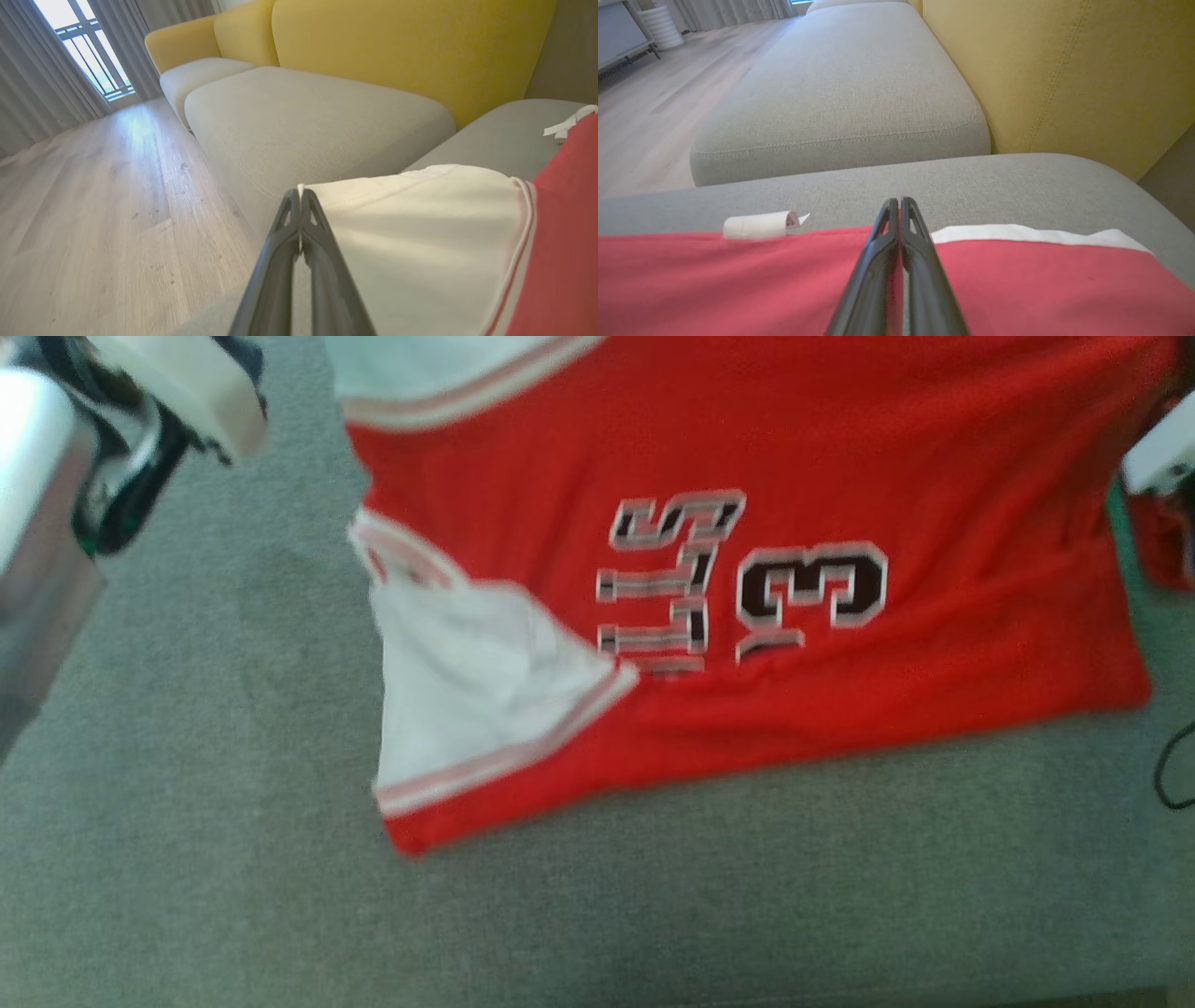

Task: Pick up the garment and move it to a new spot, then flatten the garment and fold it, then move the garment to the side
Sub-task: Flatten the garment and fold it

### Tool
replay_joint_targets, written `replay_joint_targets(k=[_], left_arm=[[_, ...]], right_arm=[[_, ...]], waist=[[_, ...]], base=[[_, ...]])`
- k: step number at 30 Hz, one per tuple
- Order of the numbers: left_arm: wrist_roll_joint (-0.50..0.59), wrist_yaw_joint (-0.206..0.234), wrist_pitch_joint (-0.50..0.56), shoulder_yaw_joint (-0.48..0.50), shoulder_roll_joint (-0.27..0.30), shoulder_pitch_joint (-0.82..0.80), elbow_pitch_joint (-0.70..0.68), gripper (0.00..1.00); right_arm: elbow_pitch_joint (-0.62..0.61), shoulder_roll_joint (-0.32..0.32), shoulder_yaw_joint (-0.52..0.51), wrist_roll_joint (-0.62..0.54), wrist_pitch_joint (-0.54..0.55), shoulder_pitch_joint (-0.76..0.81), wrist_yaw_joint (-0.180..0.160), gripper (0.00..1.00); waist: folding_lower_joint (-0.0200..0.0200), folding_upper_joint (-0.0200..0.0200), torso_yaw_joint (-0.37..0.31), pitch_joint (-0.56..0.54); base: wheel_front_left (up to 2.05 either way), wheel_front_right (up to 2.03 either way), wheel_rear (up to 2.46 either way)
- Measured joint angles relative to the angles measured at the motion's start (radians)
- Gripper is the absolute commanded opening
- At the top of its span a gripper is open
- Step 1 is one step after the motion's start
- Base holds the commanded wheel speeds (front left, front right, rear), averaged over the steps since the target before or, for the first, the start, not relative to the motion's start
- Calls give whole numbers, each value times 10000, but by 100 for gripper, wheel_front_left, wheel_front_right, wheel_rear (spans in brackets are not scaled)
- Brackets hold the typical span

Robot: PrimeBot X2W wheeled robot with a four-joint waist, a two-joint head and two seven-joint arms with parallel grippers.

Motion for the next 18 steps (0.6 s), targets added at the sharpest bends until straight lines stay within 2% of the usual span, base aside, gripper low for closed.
replay_joint_targets(k=[4,9,12,18], left_arm=[[77,157,-510,196,-82,-337,84,0],[-265,148,-727,293,-144,-104,-50,0],[-407,180,-911,332,-23,538,-520,0],[-777,644,-1252,328,510,2239,-1979,0]], right_arm=[[-477,-339,232,667,-46,-2,0,0],[-930,-727,466,1055,10,293,0,0],[-1076,-861,485,1218,13,993,0,0],[-1386,-1020,336,1534,13,2184,0,0]], waist=[[0,0,178,61],[0,0,351,-33],[0,0,452,-148],[-1,0,628,-456]], base=[[0,0,0],[0,0,0],[0,0,0],[0,0,0]])
